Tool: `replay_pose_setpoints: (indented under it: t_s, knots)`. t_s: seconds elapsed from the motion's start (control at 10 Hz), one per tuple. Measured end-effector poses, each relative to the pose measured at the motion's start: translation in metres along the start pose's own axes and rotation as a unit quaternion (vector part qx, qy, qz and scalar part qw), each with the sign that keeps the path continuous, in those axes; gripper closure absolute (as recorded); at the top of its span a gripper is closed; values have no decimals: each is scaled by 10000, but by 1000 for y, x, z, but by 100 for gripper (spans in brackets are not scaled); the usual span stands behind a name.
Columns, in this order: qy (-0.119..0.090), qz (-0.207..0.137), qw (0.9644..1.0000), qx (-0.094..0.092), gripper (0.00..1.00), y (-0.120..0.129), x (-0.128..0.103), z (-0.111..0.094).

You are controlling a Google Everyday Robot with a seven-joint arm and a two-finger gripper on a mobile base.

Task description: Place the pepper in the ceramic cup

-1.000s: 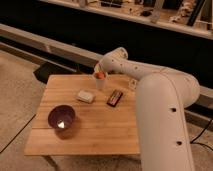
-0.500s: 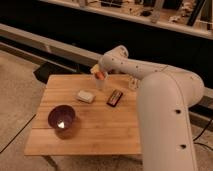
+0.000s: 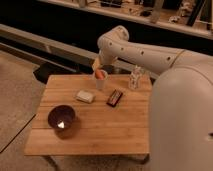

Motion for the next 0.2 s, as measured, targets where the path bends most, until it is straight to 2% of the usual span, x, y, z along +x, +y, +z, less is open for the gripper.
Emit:
replay_pose_setpoints:
  t_s: [0.1, 0.2]
  knots:
    - [239, 7, 9997, 89, 20, 1, 12, -14]
    - [339, 21, 9993, 133, 20, 0, 17, -20]
